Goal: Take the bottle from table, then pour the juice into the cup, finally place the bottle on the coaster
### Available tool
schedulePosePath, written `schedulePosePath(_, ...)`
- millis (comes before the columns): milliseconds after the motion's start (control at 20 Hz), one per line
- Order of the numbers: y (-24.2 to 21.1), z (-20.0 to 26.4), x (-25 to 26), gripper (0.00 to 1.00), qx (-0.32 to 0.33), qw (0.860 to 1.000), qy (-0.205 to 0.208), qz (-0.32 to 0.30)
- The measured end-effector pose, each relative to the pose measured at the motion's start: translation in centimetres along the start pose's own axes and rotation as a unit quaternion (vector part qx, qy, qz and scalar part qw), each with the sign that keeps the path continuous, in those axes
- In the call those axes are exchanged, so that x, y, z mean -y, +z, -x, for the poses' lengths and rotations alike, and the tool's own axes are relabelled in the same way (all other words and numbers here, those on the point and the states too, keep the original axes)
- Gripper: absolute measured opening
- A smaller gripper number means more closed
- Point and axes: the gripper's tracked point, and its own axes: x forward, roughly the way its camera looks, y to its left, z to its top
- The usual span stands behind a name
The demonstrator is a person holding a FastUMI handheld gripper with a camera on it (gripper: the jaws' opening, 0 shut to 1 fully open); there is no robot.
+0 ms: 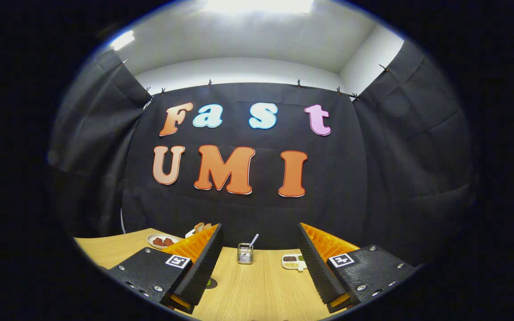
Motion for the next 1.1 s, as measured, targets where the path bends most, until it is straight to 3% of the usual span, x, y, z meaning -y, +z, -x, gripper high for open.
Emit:
schedulePosePath(300, 0.2, 0.3, 0.4, 0.97, 0.006, 0.999, -0.008, -0.049)
schedulePosePath(1100, 0.3, 0.2, -2.4, 0.97, -0.001, 1.000, 0.004, -0.018)
